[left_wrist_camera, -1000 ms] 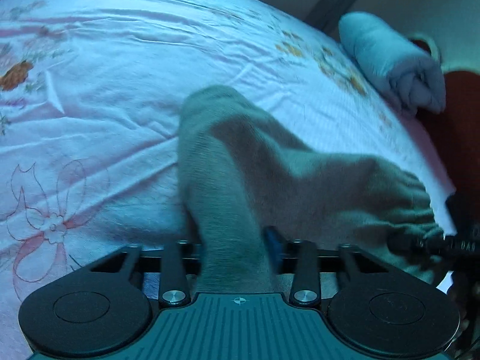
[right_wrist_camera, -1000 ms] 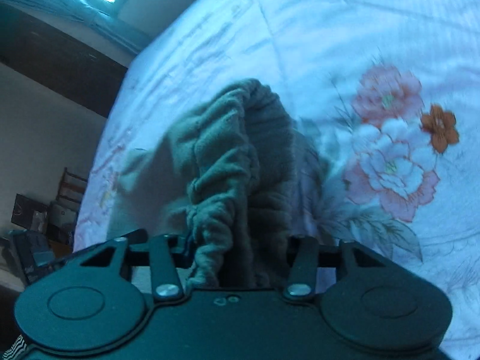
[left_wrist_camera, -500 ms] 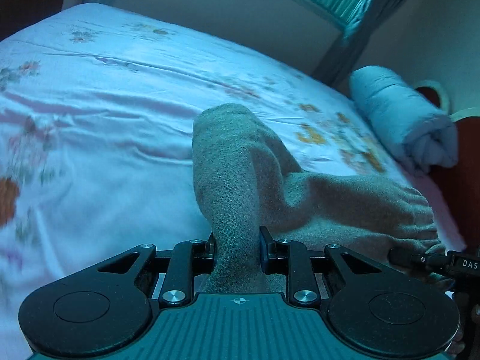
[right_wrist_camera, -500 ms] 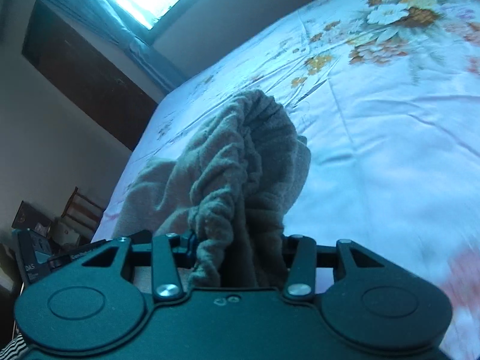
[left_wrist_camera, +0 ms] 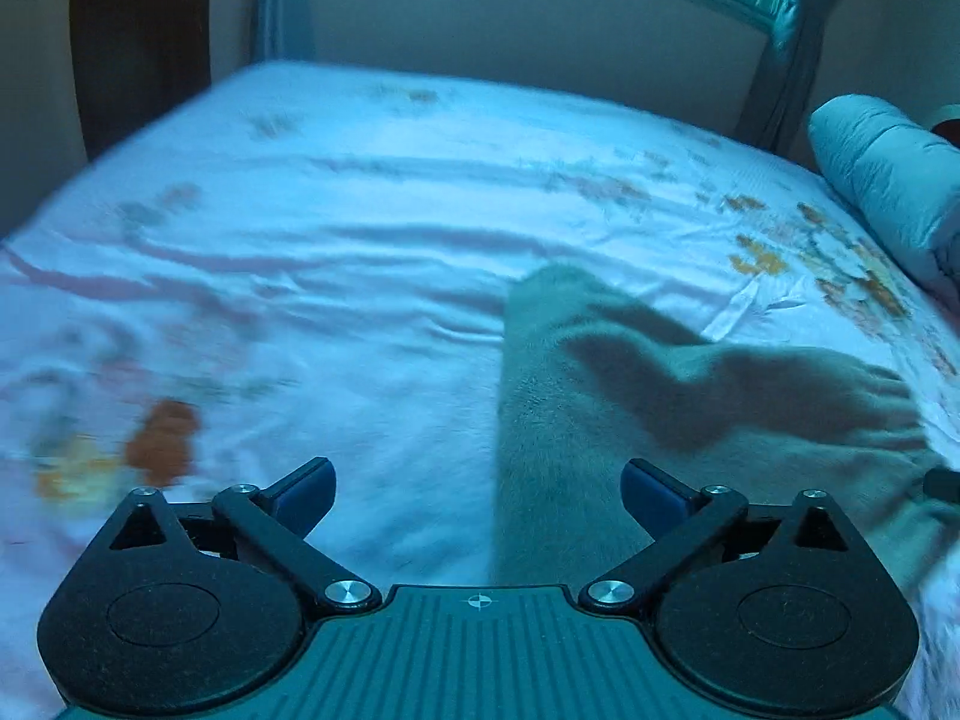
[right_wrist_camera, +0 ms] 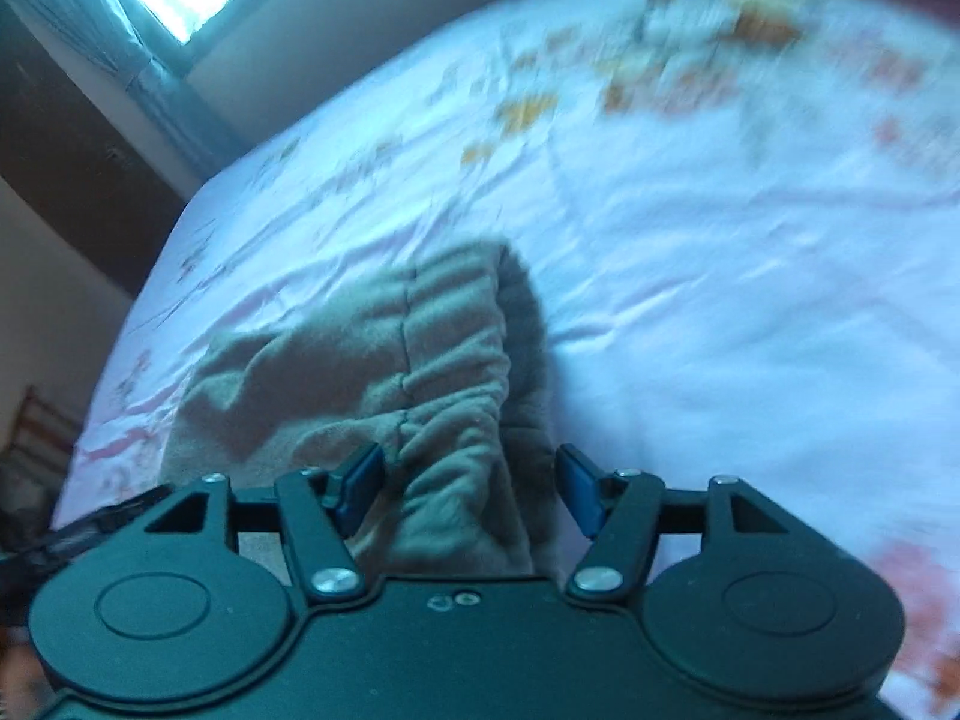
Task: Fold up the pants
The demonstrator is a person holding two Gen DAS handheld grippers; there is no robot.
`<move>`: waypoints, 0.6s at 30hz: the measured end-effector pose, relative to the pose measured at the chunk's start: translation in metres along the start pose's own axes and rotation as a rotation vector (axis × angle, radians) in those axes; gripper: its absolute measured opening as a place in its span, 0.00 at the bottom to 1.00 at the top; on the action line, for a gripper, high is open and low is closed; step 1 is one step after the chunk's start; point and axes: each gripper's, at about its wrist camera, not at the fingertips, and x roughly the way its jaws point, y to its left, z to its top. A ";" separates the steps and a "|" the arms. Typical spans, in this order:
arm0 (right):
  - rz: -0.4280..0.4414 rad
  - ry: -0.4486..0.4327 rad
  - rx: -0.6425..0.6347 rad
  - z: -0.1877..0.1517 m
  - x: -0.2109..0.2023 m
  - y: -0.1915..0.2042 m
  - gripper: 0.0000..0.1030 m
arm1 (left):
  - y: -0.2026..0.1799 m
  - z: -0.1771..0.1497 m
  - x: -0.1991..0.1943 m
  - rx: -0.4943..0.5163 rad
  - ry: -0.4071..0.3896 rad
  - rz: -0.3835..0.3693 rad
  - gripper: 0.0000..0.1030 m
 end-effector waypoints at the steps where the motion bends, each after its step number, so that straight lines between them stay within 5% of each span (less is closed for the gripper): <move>1: -0.024 -0.035 -0.031 -0.005 -0.017 0.007 0.55 | 0.004 -0.002 -0.020 0.008 -0.010 0.008 1.00; 6: 0.005 -0.210 -0.189 -0.030 -0.109 0.054 0.55 | -0.002 -0.012 -0.122 0.059 -0.099 0.016 1.00; 11: -0.060 -0.342 -0.304 -0.075 -0.187 0.101 0.56 | -0.025 -0.027 -0.202 0.133 -0.149 0.045 1.00; 18: -0.084 -0.367 -0.313 -0.119 -0.213 0.116 0.58 | -0.038 -0.055 -0.251 0.155 -0.179 0.044 1.00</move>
